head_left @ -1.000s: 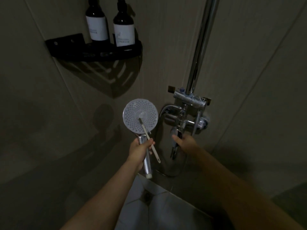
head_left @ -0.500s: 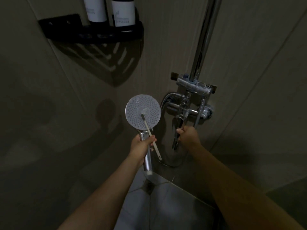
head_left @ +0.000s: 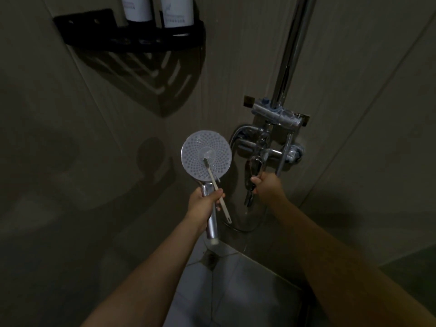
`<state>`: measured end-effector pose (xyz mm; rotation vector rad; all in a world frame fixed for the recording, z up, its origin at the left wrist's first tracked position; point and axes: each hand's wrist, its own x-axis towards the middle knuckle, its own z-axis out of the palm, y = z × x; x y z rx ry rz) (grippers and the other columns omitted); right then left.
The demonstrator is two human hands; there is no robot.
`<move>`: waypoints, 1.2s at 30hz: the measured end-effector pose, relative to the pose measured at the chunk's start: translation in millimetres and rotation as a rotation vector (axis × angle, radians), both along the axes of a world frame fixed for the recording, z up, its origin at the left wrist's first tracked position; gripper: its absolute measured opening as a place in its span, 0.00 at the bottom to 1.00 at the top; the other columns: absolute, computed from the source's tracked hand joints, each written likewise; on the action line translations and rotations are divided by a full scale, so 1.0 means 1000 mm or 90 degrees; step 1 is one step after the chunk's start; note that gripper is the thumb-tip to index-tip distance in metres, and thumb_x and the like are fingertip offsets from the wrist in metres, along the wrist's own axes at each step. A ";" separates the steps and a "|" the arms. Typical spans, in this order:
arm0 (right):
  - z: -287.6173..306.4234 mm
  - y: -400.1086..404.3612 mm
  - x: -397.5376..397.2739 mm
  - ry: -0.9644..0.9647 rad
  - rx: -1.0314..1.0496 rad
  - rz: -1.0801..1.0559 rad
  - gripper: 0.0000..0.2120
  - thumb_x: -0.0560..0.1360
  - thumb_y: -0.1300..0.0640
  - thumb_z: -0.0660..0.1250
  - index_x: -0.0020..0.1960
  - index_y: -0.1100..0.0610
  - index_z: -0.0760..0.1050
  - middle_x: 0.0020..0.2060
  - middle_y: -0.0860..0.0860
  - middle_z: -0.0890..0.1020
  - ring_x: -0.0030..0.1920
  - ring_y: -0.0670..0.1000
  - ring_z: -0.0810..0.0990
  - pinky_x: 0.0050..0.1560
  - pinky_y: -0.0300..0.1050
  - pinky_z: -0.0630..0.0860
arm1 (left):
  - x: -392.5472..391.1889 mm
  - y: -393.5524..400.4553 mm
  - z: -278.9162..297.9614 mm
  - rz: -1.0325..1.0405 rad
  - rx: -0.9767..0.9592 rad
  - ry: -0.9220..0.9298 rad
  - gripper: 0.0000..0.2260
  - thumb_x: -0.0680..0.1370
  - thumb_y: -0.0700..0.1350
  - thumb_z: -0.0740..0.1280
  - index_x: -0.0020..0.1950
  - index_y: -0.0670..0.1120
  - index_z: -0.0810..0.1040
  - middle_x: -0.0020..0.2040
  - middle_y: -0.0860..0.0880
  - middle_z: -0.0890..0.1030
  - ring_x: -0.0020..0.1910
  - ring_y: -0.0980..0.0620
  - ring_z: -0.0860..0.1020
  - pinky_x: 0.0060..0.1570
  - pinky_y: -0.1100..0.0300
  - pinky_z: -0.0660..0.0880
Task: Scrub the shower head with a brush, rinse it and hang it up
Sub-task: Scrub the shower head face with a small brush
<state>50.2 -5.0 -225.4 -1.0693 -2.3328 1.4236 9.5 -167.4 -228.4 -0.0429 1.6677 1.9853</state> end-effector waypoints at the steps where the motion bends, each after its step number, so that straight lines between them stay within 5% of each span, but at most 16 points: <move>1: 0.000 0.000 0.000 0.003 -0.007 -0.001 0.12 0.78 0.63 0.60 0.36 0.60 0.70 0.28 0.50 0.71 0.30 0.46 0.70 0.43 0.42 0.67 | 0.000 0.000 -0.001 0.001 0.003 0.004 0.05 0.75 0.34 0.65 0.41 0.42 0.73 0.28 0.50 0.79 0.24 0.60 0.77 0.24 0.66 0.73; 6: -0.001 0.002 0.000 0.008 -0.005 0.008 0.17 0.78 0.63 0.61 0.31 0.55 0.67 0.31 0.55 0.74 0.28 0.46 0.73 0.38 0.42 0.71 | 0.001 0.000 -0.002 0.006 -0.005 0.013 0.07 0.75 0.34 0.65 0.39 0.42 0.73 0.24 0.51 0.79 0.22 0.59 0.76 0.24 0.66 0.72; 9: -0.001 0.005 0.002 -0.003 -0.006 0.013 0.17 0.78 0.62 0.61 0.31 0.55 0.68 0.28 0.53 0.73 0.20 0.38 0.75 0.26 0.29 0.69 | 0.003 0.003 -0.004 0.007 -0.005 0.009 0.06 0.75 0.34 0.65 0.40 0.42 0.73 0.30 0.47 0.78 0.23 0.60 0.76 0.24 0.67 0.72; 12: -0.001 0.005 0.001 -0.019 0.016 0.029 0.15 0.78 0.62 0.61 0.33 0.58 0.70 0.28 0.53 0.74 0.22 0.42 0.75 0.29 0.35 0.70 | 0.004 0.006 -0.005 0.009 0.004 0.001 0.06 0.75 0.34 0.65 0.40 0.42 0.73 0.30 0.47 0.78 0.24 0.60 0.77 0.23 0.67 0.72; 15: 0.000 0.003 0.003 0.009 0.008 0.026 0.11 0.78 0.62 0.61 0.45 0.71 0.76 0.36 0.59 0.77 0.30 0.52 0.75 0.36 0.39 0.75 | 0.003 0.008 -0.009 0.008 -0.019 0.001 0.06 0.75 0.35 0.66 0.40 0.43 0.74 0.31 0.47 0.79 0.25 0.59 0.78 0.24 0.66 0.72; 19: -0.008 -0.002 0.009 -0.019 0.018 0.031 0.12 0.79 0.57 0.60 0.47 0.66 0.76 0.37 0.57 0.78 0.36 0.53 0.76 0.41 0.46 0.75 | 0.002 0.009 -0.015 -0.002 -0.018 -0.009 0.03 0.75 0.36 0.67 0.43 0.42 0.74 0.34 0.45 0.79 0.26 0.59 0.78 0.25 0.65 0.73; 22: -0.019 -0.017 0.015 -0.010 -0.149 0.064 0.10 0.80 0.54 0.57 0.49 0.60 0.71 0.34 0.53 0.77 0.26 0.45 0.77 0.33 0.41 0.75 | 0.003 0.010 -0.020 0.004 -0.014 -0.017 0.03 0.75 0.36 0.67 0.47 0.41 0.74 0.35 0.46 0.79 0.26 0.59 0.78 0.26 0.65 0.73; 26: -0.027 -0.044 0.026 -0.060 -0.316 0.159 0.10 0.80 0.50 0.56 0.45 0.53 0.71 0.36 0.49 0.76 0.34 0.47 0.77 0.37 0.42 0.74 | 0.012 0.012 -0.033 0.036 -0.007 -0.064 0.04 0.74 0.37 0.68 0.43 0.43 0.74 0.35 0.45 0.80 0.31 0.51 0.78 0.35 0.57 0.78; 28: -0.037 -0.052 0.030 -0.131 -0.342 0.224 0.12 0.80 0.52 0.58 0.39 0.53 0.72 0.33 0.49 0.78 0.30 0.46 0.78 0.36 0.42 0.75 | 0.018 0.014 -0.042 0.055 0.007 -0.088 0.04 0.75 0.37 0.67 0.41 0.44 0.74 0.33 0.45 0.80 0.32 0.49 0.78 0.41 0.54 0.77; 31: -0.050 -0.053 0.035 -0.146 -0.393 0.239 0.13 0.80 0.60 0.58 0.36 0.56 0.72 0.24 0.49 0.77 0.27 0.47 0.76 0.33 0.40 0.74 | 0.023 0.015 -0.051 0.051 0.000 -0.076 0.05 0.76 0.37 0.66 0.41 0.43 0.74 0.33 0.45 0.78 0.29 0.53 0.77 0.36 0.59 0.76; 36: -0.070 -0.035 0.051 -0.128 -0.210 0.169 0.14 0.78 0.61 0.62 0.34 0.56 0.73 0.16 0.47 0.70 0.15 0.39 0.68 0.19 0.26 0.62 | 0.013 0.017 -0.057 0.087 -0.030 -0.037 0.06 0.78 0.40 0.63 0.41 0.46 0.74 0.34 0.47 0.76 0.26 0.57 0.73 0.24 0.65 0.72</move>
